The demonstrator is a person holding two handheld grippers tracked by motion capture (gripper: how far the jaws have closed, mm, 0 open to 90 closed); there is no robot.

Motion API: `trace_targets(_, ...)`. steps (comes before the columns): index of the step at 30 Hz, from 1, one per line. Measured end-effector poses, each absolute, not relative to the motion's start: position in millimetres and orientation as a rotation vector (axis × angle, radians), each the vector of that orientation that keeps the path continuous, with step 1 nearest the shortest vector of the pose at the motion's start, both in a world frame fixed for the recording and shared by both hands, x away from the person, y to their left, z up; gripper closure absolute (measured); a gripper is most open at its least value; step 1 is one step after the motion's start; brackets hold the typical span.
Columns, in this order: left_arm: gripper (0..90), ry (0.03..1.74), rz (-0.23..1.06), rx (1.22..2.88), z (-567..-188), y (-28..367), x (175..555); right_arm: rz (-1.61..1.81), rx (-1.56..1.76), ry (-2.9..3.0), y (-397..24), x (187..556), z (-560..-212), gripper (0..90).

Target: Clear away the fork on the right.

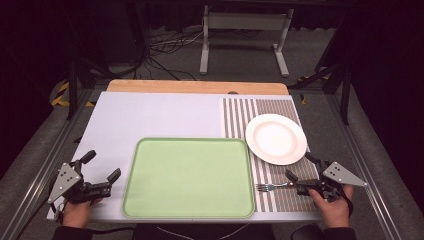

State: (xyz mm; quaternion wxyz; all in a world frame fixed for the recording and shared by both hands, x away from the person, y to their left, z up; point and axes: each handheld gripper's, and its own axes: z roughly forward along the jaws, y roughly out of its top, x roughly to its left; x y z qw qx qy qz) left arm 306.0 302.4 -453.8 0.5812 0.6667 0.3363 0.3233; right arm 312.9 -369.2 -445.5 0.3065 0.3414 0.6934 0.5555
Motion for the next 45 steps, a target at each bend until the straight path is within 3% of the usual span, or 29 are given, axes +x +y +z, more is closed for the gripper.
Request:
trace_targets(21, 0.0, 0.791, 0.746, 1.555, -454.3, 303.5, 306.6, 1.475, 0.899, 1.843, -368.5, 313.0, -444.6, 3.4)
trace_targets(45, 0.0, 0.793, 0.746, 1.562, -454.8, 302.2, 306.7, 1.533, 0.842, 1.955, -342.0, 339.0, -410.5, 1.7)
